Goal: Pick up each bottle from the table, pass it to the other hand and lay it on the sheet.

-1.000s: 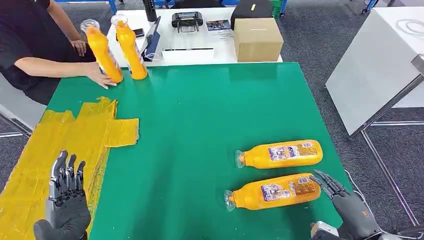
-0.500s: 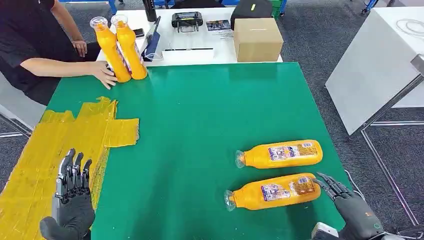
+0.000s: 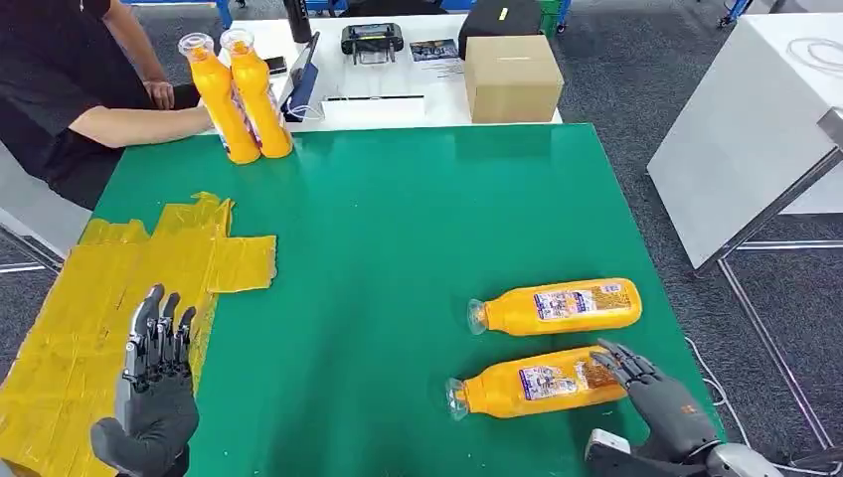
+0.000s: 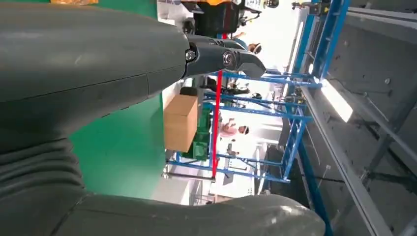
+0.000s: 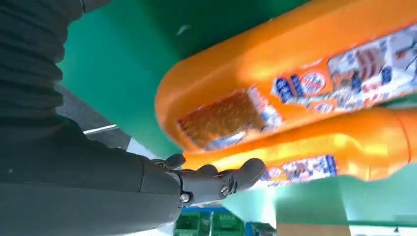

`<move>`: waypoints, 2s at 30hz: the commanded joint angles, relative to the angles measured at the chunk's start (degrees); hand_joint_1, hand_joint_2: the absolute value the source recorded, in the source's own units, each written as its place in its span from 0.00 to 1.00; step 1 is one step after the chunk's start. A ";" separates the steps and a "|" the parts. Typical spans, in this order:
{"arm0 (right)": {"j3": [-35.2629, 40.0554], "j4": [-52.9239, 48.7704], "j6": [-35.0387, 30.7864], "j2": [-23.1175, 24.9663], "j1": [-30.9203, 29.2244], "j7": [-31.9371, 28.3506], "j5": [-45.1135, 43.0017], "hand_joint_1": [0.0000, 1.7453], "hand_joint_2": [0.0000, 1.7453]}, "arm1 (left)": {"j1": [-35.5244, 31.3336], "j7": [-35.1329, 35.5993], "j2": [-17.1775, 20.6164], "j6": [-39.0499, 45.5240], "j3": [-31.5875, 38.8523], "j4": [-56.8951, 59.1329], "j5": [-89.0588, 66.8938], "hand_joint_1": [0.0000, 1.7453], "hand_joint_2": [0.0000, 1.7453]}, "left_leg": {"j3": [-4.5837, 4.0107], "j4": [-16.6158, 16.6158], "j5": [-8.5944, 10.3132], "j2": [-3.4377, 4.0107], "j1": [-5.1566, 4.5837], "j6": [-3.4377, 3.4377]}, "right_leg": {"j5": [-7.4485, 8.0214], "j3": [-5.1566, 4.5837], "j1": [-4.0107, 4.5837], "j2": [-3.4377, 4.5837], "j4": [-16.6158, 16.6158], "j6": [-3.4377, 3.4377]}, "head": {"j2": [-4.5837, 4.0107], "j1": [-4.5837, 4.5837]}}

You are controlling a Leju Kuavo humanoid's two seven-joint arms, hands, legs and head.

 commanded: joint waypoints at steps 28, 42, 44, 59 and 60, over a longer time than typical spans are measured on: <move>11.85 7.20 1.26 -11.09 -7.19 6.73 0.65 0.00 1.00 | -2.20 1.51 2.70 -0.13 -1.53 4.22 2.22 0.00 0.00 | 0.10 -0.02 0.01 0.04 -0.04 0.02 | 0.04 0.07 -0.04 0.07 -0.02 0.00 | 0.00 0.00; 18.76 19.72 6.45 -6.75 -22.48 3.07 4.17 0.00 1.00 | -1.98 1.69 2.58 -1.22 -0.50 4.41 2.59 0.00 0.00 | 0.28 -0.13 0.08 0.23 0.04 0.03 | 0.20 0.26 0.05 0.25 -0.26 -0.02 | 0.00 0.00; 20.95 23.12 7.17 -5.73 -25.99 2.51 4.90 0.00 1.00 | -2.00 1.68 2.49 -1.64 -0.03 4.65 2.69 0.00 0.00 | 0.29 -0.16 0.10 0.27 0.05 0.02 | 0.22 0.27 0.07 0.28 -0.28 -0.02 | 0.00 0.00; 28.04 30.66 9.03 -4.33 -32.87 1.97 4.64 0.00 1.00 | -2.75 1.89 2.66 -2.59 0.56 5.54 2.85 0.00 0.00 | 0.33 -0.10 0.10 0.13 0.06 0.03 | 0.17 0.34 0.08 0.20 -0.21 -0.02 | 0.00 0.00; 28.42 31.07 8.57 -4.11 -32.94 2.18 4.36 0.00 1.00 | -2.72 1.88 2.62 -2.63 0.58 5.50 2.82 0.00 0.00 | 0.33 -0.10 0.09 0.14 0.03 0.03 | 0.15 0.32 0.06 0.20 -0.18 0.00 | 0.00 0.00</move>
